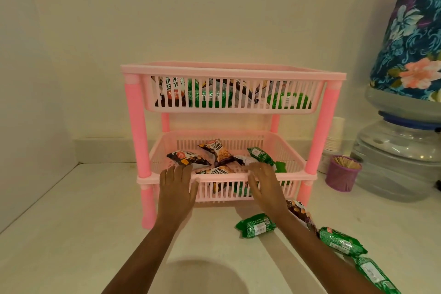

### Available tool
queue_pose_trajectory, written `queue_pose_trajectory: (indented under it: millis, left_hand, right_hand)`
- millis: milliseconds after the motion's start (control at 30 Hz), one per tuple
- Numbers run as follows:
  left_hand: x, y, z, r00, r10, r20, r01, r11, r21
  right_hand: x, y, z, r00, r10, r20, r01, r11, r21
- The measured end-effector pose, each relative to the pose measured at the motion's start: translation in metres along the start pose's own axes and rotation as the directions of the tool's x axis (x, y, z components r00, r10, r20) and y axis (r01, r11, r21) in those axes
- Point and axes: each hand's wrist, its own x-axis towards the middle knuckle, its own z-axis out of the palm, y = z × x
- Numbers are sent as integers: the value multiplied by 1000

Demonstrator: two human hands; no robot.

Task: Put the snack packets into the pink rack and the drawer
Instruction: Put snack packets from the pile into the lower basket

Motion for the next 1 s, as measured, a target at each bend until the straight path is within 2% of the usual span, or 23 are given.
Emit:
queue_pose_trajectory:
  millis: [67,167,233,300,433,533,733,800,933,1000]
  left_hand:
    - [-10,-2,7,1000,4,15,-4,999,41]
    - [-24,-3,9,999,-7,32,5,998,68]
    - [-31,-3,8,999,4,36,-5,999,39]
    - [-36,-3,7,1000,18,22,-18,1000,-6]
    - [-40,-5,10,996,29,-82,-31,999,-17]
    - [-39,-4,10,995,31,-95,-29,999,15]
    - [-32,-3,-2,998,50,-36,-45,990,134]
    - [-32,0,-4,997,63,-53,-55,986,155]
    - [-30,1,-8,997,71,-43,-63,985,163]
    - [-28,-2,-12,997,74,-35,-67,983,170]
  right_hand:
    - [-29,5,2,985,-173,-21,171,981,-87]
    - [-68,16,2,917,-360,170,387,906,-174]
    - [-85,22,1,876,-376,302,437,883,-170]
    - [-93,30,3,875,-303,376,390,904,-178]
    - [-91,35,6,883,-47,467,241,899,-366]
    - [-86,32,10,885,9,466,206,889,-409]
    - [-83,21,6,886,8,463,207,888,-411]
    - [-85,15,8,877,13,480,173,924,-341]
    - [-86,5,8,906,-105,410,203,958,-204]
    - [-77,-13,-2,932,-165,322,229,958,-171]
